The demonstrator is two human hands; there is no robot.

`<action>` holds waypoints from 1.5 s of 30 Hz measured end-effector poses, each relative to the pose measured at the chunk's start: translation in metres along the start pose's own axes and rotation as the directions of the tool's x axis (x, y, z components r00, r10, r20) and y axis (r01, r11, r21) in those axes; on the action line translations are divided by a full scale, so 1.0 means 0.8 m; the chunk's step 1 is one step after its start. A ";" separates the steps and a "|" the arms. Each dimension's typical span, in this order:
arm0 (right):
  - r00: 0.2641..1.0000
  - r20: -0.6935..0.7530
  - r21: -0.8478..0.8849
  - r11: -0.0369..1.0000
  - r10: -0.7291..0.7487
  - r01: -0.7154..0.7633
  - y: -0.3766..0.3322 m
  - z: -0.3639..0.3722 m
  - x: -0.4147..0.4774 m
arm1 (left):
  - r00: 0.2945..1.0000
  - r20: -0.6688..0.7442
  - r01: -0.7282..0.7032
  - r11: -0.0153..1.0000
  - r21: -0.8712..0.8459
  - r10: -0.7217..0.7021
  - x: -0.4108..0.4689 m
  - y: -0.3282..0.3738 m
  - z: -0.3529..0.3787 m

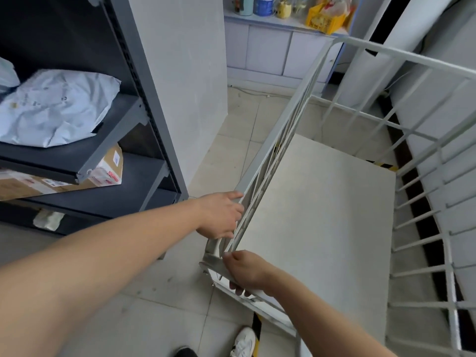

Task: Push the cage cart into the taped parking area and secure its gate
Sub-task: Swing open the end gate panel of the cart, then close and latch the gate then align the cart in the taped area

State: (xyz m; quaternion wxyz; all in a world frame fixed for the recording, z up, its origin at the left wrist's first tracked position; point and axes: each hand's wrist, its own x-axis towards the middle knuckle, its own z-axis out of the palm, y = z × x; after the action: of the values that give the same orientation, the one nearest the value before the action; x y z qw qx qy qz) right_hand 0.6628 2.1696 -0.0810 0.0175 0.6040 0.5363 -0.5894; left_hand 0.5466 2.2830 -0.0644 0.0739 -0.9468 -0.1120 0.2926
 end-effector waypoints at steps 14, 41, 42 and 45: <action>0.886 -0.435 -0.257 0.922 0.158 -0.291 -0.012 0.033 0.008 | 0.938 0.059 -0.346 0.935 0.080 0.342 0.042 -0.049 -0.007; 0.742 -0.616 -0.237 0.837 0.263 -0.494 0.017 0.055 -0.003 | 0.839 0.084 -0.543 0.838 0.053 0.538 0.066 -0.026 -0.016; 0.738 -0.623 -0.236 0.838 0.259 -0.493 0.017 0.055 -0.002 | 0.840 0.085 -0.541 0.840 0.046 0.536 0.066 -0.027 -0.016; 0.733 -0.634 -0.242 0.838 0.244 -0.489 0.017 0.056 -0.001 | 0.840 0.085 -0.540 0.841 0.041 0.535 0.065 -0.030 -0.018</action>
State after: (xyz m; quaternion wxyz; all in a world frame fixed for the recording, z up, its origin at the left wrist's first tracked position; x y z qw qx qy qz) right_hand 0.6411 2.1339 -0.1029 0.0927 0.8330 0.4895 -0.2407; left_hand 0.5924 2.3182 -0.0757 0.0150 -0.9266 0.1648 0.3377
